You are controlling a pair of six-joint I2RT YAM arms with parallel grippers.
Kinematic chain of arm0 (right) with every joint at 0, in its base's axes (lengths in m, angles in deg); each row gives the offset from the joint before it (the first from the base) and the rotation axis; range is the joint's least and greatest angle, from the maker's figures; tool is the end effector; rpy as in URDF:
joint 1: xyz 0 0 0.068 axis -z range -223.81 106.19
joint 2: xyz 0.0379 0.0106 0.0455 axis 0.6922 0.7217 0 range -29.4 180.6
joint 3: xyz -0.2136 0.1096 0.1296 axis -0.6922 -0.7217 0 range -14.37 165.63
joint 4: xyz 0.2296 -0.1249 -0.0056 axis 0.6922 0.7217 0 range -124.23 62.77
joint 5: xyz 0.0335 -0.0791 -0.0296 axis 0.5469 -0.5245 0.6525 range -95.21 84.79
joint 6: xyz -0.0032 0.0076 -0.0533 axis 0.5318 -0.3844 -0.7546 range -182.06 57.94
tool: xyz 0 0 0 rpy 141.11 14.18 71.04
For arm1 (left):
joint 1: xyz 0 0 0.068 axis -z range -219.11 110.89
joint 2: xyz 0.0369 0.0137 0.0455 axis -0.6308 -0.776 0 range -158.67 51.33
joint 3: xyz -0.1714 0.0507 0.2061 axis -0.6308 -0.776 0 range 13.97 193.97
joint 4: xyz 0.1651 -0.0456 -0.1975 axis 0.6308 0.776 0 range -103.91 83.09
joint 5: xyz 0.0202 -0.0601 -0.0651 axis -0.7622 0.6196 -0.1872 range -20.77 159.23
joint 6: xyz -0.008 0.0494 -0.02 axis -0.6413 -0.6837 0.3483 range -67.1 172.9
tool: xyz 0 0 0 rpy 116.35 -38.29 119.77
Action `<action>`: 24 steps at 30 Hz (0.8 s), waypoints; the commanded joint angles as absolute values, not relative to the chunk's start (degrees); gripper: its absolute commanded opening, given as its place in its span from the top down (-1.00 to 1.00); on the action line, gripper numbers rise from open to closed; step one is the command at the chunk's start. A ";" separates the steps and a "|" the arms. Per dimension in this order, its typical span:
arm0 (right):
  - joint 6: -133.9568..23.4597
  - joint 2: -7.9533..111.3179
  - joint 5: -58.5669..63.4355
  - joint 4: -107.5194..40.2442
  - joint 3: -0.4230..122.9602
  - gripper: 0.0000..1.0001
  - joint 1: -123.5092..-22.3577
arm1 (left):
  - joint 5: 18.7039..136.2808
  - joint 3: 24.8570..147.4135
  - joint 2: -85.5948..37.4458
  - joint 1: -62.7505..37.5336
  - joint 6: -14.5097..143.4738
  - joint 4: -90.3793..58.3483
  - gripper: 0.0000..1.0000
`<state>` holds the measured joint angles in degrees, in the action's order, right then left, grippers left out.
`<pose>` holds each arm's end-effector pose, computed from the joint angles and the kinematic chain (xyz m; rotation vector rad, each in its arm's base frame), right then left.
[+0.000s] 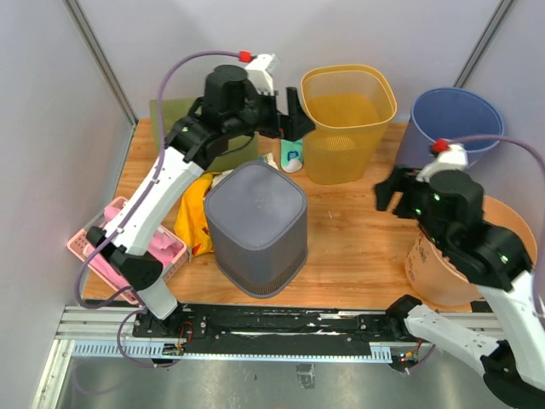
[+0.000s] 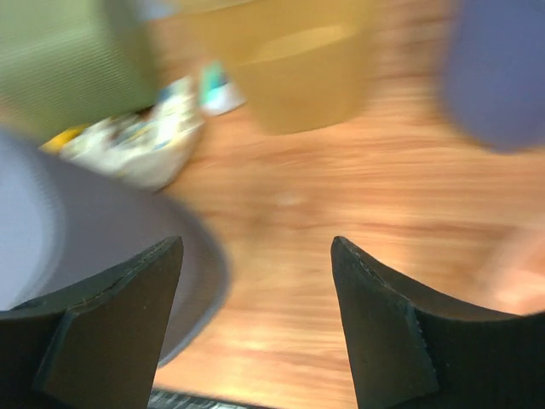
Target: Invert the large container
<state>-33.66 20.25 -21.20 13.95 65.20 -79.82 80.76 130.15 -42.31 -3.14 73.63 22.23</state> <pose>0.1143 0.0710 0.4550 0.0664 1.9074 0.5059 0.2757 -0.2089 0.5007 0.3989 1.8510 -0.8730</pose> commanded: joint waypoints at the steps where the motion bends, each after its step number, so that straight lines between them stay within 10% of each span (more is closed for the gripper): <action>1: -33.08 18.16 -57.75 36.93 68.56 -0.43 -78.51 | 83.40 136.56 -47.72 1.61 71.51 21.61 -0.98; 14: -37.28 17.88 -34.73 41.17 59.27 -0.42 -58.54 | 85.97 137.49 -52.66 7.00 70.78 21.54 -0.98; 24: -39.28 18.39 -20.50 33.04 54.42 0.50 -57.75 | 86.13 129.50 -49.92 8.22 72.57 17.29 -0.98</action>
